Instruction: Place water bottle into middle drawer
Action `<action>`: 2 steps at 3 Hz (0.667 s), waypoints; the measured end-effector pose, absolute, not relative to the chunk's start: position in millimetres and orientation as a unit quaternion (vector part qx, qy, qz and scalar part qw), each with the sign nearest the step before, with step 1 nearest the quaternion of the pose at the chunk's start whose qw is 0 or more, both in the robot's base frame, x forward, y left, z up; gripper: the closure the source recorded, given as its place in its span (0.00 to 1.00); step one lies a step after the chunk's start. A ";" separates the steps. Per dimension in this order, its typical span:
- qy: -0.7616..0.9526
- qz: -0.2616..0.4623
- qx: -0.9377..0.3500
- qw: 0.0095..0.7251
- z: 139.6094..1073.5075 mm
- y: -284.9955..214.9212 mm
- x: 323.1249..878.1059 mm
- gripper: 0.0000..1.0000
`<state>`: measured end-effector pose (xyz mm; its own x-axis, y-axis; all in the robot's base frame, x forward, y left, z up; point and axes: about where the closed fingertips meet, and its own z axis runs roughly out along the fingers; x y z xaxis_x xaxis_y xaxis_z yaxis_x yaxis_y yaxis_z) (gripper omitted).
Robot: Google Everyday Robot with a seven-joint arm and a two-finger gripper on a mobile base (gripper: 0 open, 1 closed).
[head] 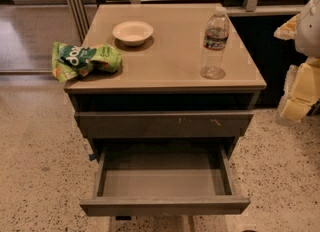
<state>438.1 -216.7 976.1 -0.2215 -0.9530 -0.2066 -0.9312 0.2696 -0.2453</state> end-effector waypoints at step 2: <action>0.788 -0.045 -0.586 0.185 977.9 -227.8 463.1 0.00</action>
Offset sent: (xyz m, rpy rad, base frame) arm 0.0620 -0.0301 0.0004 0.0552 -0.1131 -0.0952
